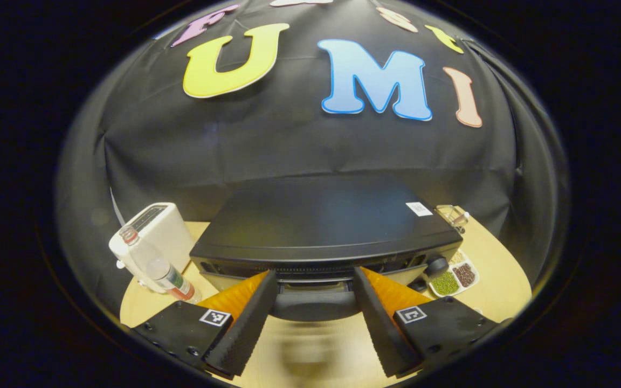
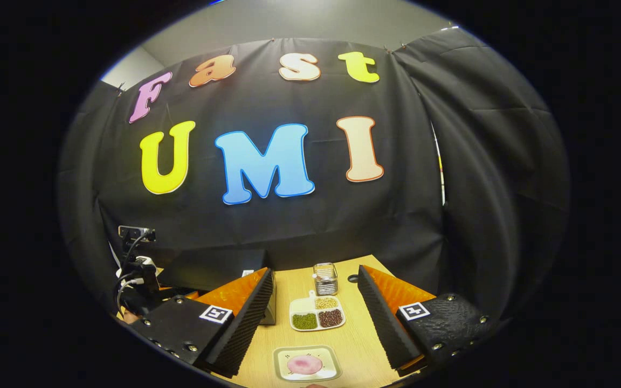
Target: Open the electric oven with the left hand, put the food in, and close the electric oven.
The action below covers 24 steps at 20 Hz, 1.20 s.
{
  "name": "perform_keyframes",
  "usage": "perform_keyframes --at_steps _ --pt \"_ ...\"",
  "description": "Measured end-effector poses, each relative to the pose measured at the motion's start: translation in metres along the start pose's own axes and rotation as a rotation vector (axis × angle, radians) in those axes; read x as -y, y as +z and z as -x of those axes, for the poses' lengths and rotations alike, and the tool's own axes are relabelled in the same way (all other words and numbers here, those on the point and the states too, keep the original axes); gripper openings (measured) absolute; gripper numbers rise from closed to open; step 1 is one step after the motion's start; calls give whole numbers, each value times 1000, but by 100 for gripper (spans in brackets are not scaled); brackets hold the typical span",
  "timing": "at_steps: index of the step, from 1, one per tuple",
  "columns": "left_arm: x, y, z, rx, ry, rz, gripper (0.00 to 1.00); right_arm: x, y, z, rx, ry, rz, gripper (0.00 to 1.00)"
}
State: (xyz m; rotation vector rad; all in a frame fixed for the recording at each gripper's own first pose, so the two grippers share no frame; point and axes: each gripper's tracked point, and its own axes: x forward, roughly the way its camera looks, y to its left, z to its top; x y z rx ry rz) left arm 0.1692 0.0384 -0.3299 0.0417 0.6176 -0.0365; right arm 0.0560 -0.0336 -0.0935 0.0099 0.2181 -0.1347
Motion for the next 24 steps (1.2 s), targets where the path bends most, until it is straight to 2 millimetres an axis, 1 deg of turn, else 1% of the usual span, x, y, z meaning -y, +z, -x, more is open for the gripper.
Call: perform_keyframes --at_steps 3,5,6,7,8,9,10,11,13,14,18,19,20,21,22,23,24 --pt "0 -10 9 -7 6 -3 92 1 1 3 3 6 1 97" --pt "1 -15 14 -13 9 1 99 3 0 7 1 6 1 97" --pt "1 -19 17 -17 10 0 99 4 -1 9 0 6 -1 97" --pt "2 -23 19 -21 11 -2 95 5 0 11 0 5 -1 97" --pt "2 -27 23 -24 11 -5 99 6 -1 14 1 4 0 97" --pt "3 -31 26 -30 10 -6 99 7 -1 16 1 2 2 97" --pt "3 -36 28 -33 9 -7 95 8 -1 19 0 1 5 97" --pt "4 -41 31 -38 8 -6 95 9 -2 21 -1 -2 7 97" --pt "4 -54 37 -55 5 -1 95 12 -3 26 -2 -7 6 97" --pt "5 -62 40 -66 3 0 99 13 -4 28 -4 -10 6 97" --pt "6 -89 48 -108 0 -6 99 11 -6 37 -13 -9 8 97" --pt "7 -99 49 -126 -1 6 96 10 -7 38 -17 -5 10 97" --pt "7 -106 51 -137 -3 19 99 9 -7 40 -17 -3 15 97" --pt "8 -113 53 -151 -4 31 96 9 -7 42 -16 -2 23 97" --pt "8 -122 53 -167 -7 35 100 8 -8 42 -19 -1 29 97" --pt "9 -132 52 -189 -11 38 96 6 -9 43 -25 2 32 97" --pt "10 -140 51 -220 -20 45 96 4 -11 45 -32 5 34 97"
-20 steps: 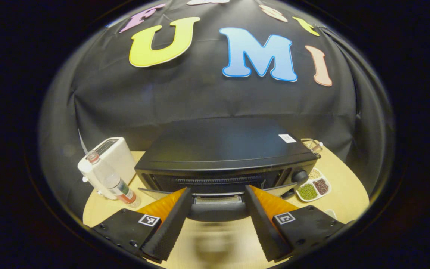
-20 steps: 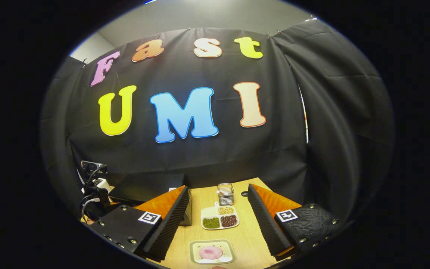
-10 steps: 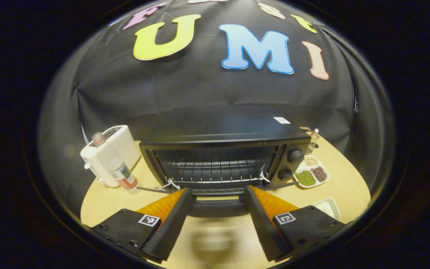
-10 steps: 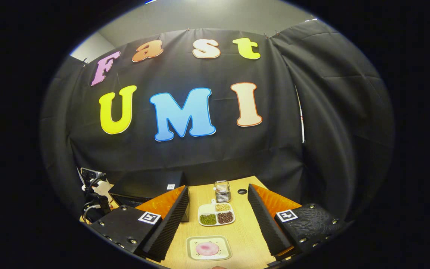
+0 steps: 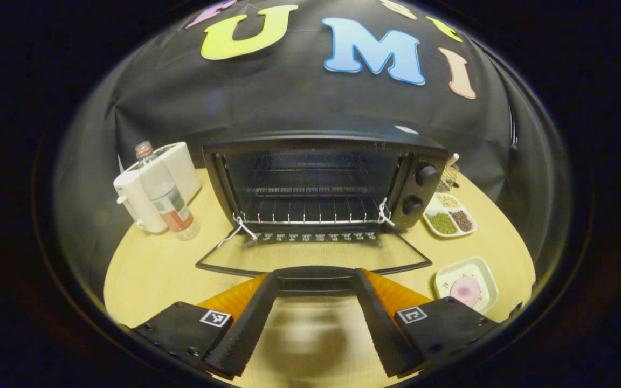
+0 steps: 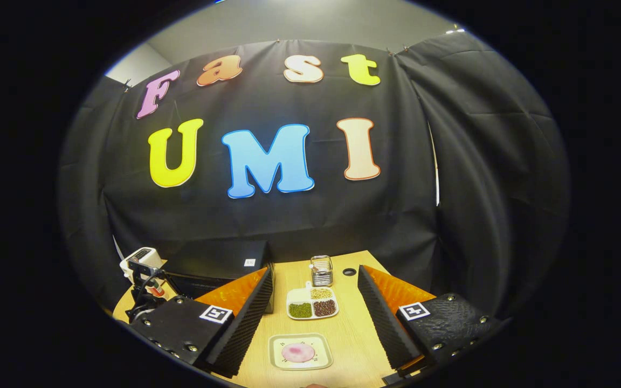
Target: Open the electric oven with the left hand, put the food in, and close the electric oven.
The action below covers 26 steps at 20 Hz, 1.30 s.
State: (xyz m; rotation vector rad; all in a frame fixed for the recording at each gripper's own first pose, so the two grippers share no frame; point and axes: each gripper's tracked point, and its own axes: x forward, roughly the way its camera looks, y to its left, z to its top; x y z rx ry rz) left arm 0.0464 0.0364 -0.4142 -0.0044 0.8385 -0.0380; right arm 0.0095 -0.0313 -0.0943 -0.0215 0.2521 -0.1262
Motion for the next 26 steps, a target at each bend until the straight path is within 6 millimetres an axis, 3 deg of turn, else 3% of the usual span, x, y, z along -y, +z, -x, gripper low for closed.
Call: perform_keyframes --at_steps 3,5,6,9,13,17,19,21,26 --pt "-7 -1 1 -7 2 21 100 -4 -4 3 -18 9 4 97" --pt "-7 28 17 53 -3 22 92 -5 -9 3 -34 16 13 97" --pt "-7 46 28 92 -6 20 96 -7 -13 2 -49 28 18 97" --pt "-6 103 76 253 -17 21 92 -20 -37 -8 -152 126 6 97" --pt "-9 183 151 467 -20 41 100 -26 -78 -20 -350 239 -92 97" --pt "-18 234 218 618 -12 87 99 -21 -108 -31 -497 277 -161 97" --pt "-25 251 247 667 -3 112 99 -11 -126 -38 -547 273 -163 98" --pt "-32 261 262 715 9 122 99 -4 -146 -43 -612 272 -165 97" --pt "-40 244 268 683 39 148 99 14 -203 -63 -811 234 -187 97"
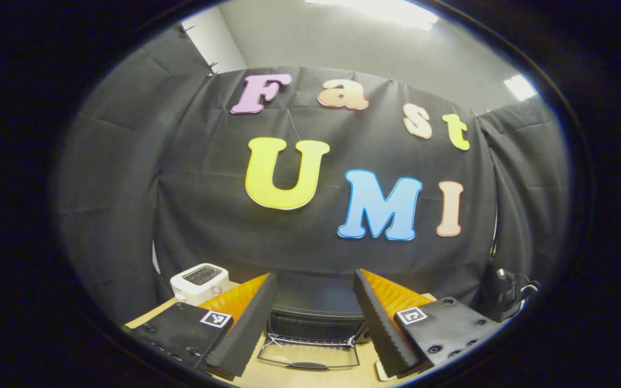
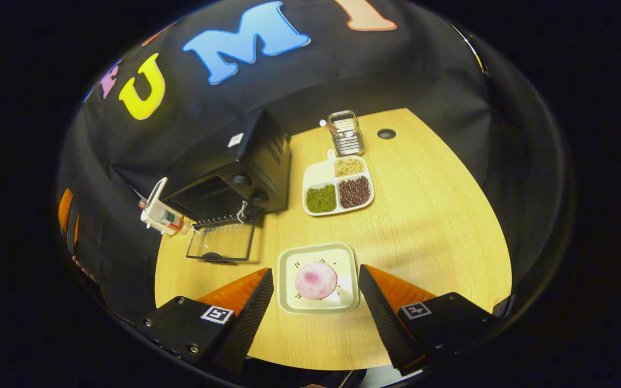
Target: Open the electric oven with the left hand, put the food in, and close the electric oven.
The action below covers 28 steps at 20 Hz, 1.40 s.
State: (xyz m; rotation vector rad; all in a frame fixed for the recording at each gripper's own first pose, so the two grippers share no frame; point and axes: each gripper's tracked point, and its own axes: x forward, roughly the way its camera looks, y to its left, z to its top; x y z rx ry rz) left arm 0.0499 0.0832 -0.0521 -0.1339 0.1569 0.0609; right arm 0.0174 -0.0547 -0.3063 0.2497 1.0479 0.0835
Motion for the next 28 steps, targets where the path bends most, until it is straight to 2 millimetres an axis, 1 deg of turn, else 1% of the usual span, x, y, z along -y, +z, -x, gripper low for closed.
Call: perform_keyframes --at_steps 5,7,10,11,14,17,21,22,23,24,25,26,27,28 --pt "-25 -13 14 -27 44 10 99 34 -19 -42 -151 -89 13 97" --pt "-34 -16 17 -39 64 17 99 45 -25 -55 -192 -127 31 97" --pt "-46 -19 23 -57 90 28 99 56 -34 -73 -254 -180 82 97" --pt "-54 -26 26 -62 99 29 99 57 -36 -78 -272 -193 100 97" --pt "-61 -28 30 -73 116 32 99 61 -43 -93 -313 -220 130 97" --pt "-68 -31 31 -83 125 28 99 71 -46 -102 -344 -271 173 97" --pt "-75 -34 33 -96 138 33 99 74 -50 -111 -370 -298 218 97" --pt "-77 -37 33 -101 138 37 99 70 -48 -111 -376 -287 213 97" --pt "-78 -36 32 -103 140 39 99 70 -51 -115 -379 -288 203 96" --pt "-79 -38 31 -104 140 42 95 71 -51 -115 -380 -282 196 91" --pt "-80 -39 31 -106 140 45 99 71 -51 -115 -378 -275 198 89" --pt "-80 -40 31 -107 139 49 99 72 -53 -116 -383 -263 214 88" --pt "-79 -39 30 -107 136 55 99 67 -49 -111 -386 -248 217 88" --pt "-78 -41 30 -108 133 60 95 66 -52 -113 -379 -248 189 58"
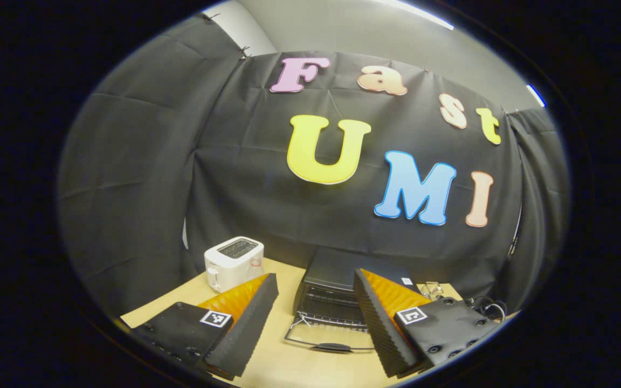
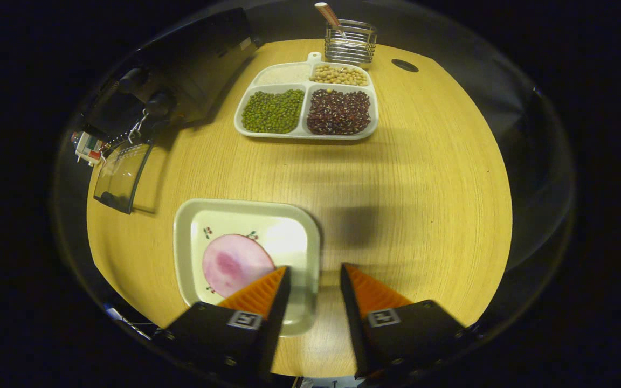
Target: Open the electric oven with the left hand, put the food in, and close the electric oven.
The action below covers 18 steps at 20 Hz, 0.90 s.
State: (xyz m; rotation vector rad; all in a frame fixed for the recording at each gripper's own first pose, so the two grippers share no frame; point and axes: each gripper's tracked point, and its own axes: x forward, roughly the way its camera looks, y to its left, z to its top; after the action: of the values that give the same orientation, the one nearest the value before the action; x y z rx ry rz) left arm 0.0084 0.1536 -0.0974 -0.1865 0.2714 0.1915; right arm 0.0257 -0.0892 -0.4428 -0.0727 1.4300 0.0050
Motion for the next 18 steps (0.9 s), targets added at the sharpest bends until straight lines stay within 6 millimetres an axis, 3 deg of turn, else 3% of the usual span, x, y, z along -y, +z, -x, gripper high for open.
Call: perform_keyframes --at_steps 1,3,4,8,18 --pt "1 0 0 -1 -1 4 99 -2 -4 -3 -22 7 -1 28" --pt "2 2 -1 1 -4 8 95 6 4 1 -25 19 -48 28" --pt "2 3 0 6 -6 6 99 3 -3 -11 -17 38 -53 2" --pt "5 14 4 27 -8 -1 99 8 -7 -9 36 89 -103 2" --pt "36 25 13 44 15 -31 99 -3 -24 -6 88 511 -449 1"
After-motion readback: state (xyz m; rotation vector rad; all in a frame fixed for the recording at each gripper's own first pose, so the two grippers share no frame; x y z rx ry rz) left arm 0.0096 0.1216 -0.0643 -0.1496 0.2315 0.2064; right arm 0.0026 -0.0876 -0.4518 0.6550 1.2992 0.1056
